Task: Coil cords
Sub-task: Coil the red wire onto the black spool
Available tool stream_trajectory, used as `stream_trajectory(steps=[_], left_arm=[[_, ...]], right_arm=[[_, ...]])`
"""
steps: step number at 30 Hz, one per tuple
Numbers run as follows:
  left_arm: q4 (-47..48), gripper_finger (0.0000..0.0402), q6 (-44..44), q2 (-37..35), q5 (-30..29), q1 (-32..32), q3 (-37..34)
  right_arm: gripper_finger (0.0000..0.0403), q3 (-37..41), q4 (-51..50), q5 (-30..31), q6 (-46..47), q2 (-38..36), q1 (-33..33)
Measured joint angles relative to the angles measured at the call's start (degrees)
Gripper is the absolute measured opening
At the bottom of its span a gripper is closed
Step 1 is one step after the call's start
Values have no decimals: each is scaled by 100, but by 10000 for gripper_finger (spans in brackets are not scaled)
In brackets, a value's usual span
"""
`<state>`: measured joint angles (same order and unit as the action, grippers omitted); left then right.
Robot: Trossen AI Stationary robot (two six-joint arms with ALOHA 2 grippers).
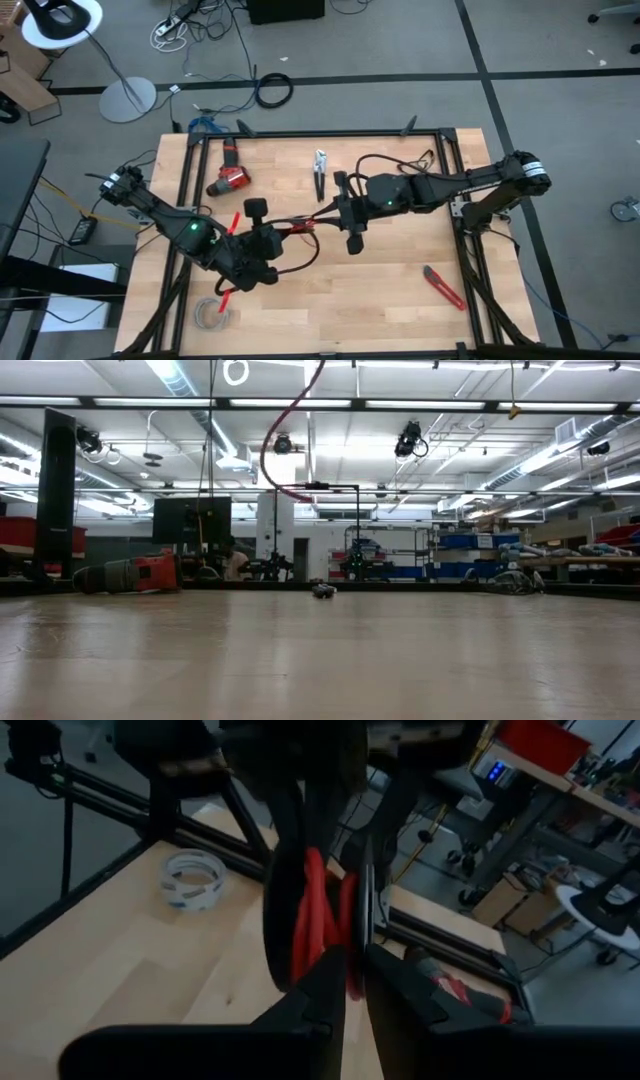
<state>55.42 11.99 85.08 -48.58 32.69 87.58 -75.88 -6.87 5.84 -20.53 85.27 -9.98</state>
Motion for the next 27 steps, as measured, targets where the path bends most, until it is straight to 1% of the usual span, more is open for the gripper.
stream_trajectory(steps=[7, 11, 15, 20, 24, 27], left_arm=[[-611, 0, -133, 2, -80, 32, -1], [-1108, 0, -333, 2, -104, 58, -5], [-1559, 0, -536, 2, -285, 92, -5], [-2237, 0, -897, 2, -423, 114, -42], [-2770, 0, -1188, -2, -428, 121, -163], [-3083, 0, -1355, -7, -458, 122, -257]], right_arm=[[43, 0, -13, 111, 13, -1, -61], [43, 0, -4, 292, 10, -2, -121], [43, 0, 38, 396, -1, -4, -194], [43, 1, 230, 922, -211, -9, -338], [43, 9, 500, 1267, -531, -84, -580], [43, 13, 611, 1825, -832, -199, -822]])
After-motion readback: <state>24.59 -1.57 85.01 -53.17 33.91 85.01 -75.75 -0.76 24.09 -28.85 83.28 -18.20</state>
